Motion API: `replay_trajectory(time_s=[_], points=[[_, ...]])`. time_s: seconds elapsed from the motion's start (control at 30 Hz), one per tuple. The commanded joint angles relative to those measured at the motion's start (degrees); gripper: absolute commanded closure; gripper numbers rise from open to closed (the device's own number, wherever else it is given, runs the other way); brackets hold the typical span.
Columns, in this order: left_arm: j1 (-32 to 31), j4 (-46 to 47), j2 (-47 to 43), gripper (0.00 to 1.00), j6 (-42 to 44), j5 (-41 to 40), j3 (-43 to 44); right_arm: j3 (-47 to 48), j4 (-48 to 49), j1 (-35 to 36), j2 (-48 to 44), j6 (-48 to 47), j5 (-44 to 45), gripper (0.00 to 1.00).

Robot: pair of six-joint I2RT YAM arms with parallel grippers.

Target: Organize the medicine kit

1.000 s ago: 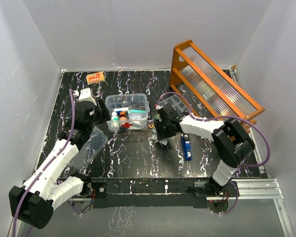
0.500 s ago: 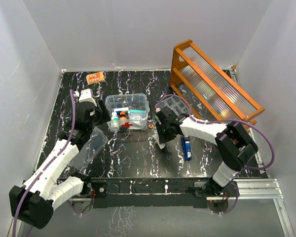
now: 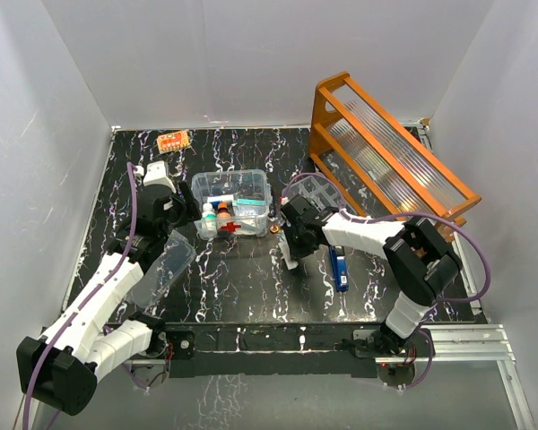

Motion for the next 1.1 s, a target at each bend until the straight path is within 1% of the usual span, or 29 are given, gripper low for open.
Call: replay_trajectory(time_s=[0.0, 0.07, 0.37, 0.47, 0.63, 0.83, 1.07], points=[[0.2, 0.1, -0.7, 0.34, 0.3, -0.9, 0.3, 1.0, 0.7, 0.5, -0.8, 0.1, 0.7, 0.96], [0.3, 0.2, -0.8, 0.34, 0.2, -0.9, 0.3, 1.3, 0.2, 0.5, -2.3, 0.2, 0.9, 1.0], [0.3, 0.2, -0.6, 0.34, 0.1, -0.9, 0.5, 2.5, -2.4, 0.5, -11.0, 0.4, 4.6, 1.0], [0.3, 0.1, -0.7, 0.34, 0.1, -1.0, 0.6, 2.7, -1.9, 0.5, -13.7, 0.3, 9.1, 1.0], [0.2, -0.2, -1.1, 0.34, 0.3, -1.2, 0.8, 3.4, 1.1, -0.3, -16.8, -2.5, 20.2, 1.0], [0.2, -1.3, -2.1, 0.34, 0.6, -1.5, 1.5, 7.3, 6.5, -3.4, -13.5, -11.8, 25.9, 1.0], [0.3, -2.3, -4.9, 0.34, 0.9, -4.8, 0.8, 11.1, 12.1, -6.8, -5.6, -20.3, 27.1, 1.0]])
